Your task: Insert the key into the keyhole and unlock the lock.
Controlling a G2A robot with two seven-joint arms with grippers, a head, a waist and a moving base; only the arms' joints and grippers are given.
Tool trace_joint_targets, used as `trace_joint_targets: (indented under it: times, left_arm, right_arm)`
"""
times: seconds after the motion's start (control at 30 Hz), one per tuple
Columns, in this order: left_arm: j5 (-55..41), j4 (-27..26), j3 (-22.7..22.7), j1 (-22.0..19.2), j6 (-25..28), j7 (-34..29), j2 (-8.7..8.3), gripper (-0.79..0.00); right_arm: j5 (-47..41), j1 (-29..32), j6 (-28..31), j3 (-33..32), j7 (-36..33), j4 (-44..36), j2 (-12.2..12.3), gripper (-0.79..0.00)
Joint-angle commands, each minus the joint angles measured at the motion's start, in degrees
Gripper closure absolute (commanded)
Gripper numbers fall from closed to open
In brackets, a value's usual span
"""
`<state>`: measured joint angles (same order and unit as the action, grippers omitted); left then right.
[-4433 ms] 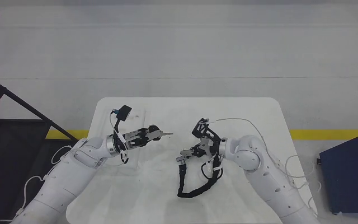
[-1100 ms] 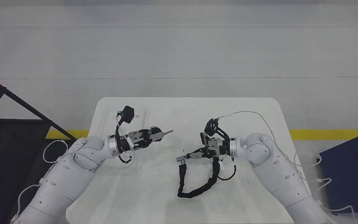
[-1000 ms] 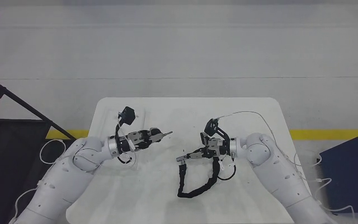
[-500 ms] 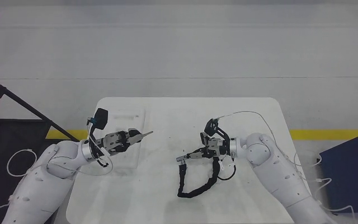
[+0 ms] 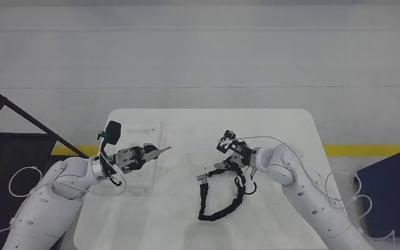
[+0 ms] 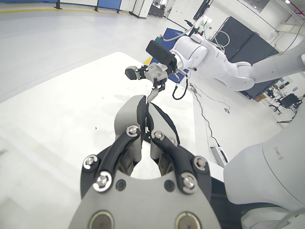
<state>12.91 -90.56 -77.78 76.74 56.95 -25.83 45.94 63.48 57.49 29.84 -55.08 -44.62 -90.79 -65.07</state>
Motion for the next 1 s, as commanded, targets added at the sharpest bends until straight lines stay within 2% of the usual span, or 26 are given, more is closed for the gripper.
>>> trace_joint_targets:
  times: [0.0, 0.37, 0.73, 0.87, 0.97]
  left_arm:
    - [0.00, 0.00, 0.00, 0.00, 0.00, 0.00, 0.00, 0.000]
    - [0.00, 0.00, 0.00, 0.00, 0.00, 0.00, 0.00, 0.000]
    - [0.00, 0.00, 0.00, 0.00, 0.00, 0.00, 0.00, 0.000]
    - [0.00, 0.00, 0.00, 0.00, 0.00, 0.00, 0.00, 0.000]
    - [0.00, 0.00, 0.00, 0.00, 0.00, 0.00, 0.00, 0.000]
  right_arm:
    - [3.74, -0.09, -0.28, 0.98, -2.92, -1.19, 0.03, -0.785]
    - [5.26, -2.73, 6.66, 5.08, -9.60, -1.67, -0.39, -0.785]
    - [5.26, -2.73, 6.66, 5.08, -9.60, -1.67, -0.39, -0.785]
    - [10.14, -2.90, 7.81, 6.63, -9.66, -3.98, -0.37, -0.785]
    - [11.50, -4.63, 10.33, 8.17, -12.46, -4.45, -0.61, -0.785]
